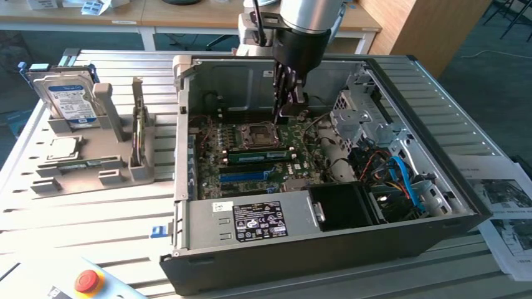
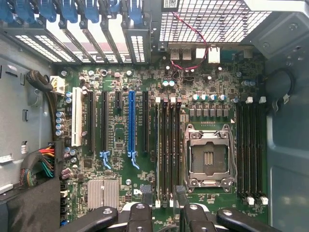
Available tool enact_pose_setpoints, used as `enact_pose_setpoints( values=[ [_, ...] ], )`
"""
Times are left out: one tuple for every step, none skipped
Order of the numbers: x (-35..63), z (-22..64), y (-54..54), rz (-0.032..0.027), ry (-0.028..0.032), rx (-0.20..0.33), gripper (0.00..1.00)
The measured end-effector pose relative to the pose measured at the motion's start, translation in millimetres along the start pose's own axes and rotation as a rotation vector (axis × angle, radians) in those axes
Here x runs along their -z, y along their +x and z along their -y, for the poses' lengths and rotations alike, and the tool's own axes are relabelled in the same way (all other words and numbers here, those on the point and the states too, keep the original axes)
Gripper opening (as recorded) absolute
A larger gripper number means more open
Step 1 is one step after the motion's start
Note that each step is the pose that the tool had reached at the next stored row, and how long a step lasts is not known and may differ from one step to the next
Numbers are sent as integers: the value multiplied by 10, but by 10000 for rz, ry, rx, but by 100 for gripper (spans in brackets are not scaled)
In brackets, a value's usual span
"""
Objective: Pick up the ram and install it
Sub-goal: 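Press down the ram until it locks into place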
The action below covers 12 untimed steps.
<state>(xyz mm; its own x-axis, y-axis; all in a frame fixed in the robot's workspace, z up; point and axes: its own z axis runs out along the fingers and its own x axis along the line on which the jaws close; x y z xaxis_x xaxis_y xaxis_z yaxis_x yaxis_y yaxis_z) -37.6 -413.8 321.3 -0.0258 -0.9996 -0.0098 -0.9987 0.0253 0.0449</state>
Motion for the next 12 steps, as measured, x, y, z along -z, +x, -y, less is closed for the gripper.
enact_pose_setpoints(
  values=[
    [0, 0, 0, 0, 0, 0, 31],
    [0, 0, 0, 0, 0, -1, 31],
    [0, 0, 0, 0, 0, 0, 31],
    [0, 0, 0, 0, 0, 0, 29],
    [0, 0, 0, 0, 0, 0, 29],
    [0, 0, 0, 0, 0, 0, 23],
    [0, 0, 0, 0, 0, 0, 17],
    [0, 0, 0, 0, 0, 0, 17],
    [0, 0, 0, 0, 0, 0, 11],
    [0, 0, 0, 0, 0, 0, 11],
    [0, 0, 0, 0, 0, 0, 10],
    [0, 0, 0, 0, 0, 0, 10]
  ],
)
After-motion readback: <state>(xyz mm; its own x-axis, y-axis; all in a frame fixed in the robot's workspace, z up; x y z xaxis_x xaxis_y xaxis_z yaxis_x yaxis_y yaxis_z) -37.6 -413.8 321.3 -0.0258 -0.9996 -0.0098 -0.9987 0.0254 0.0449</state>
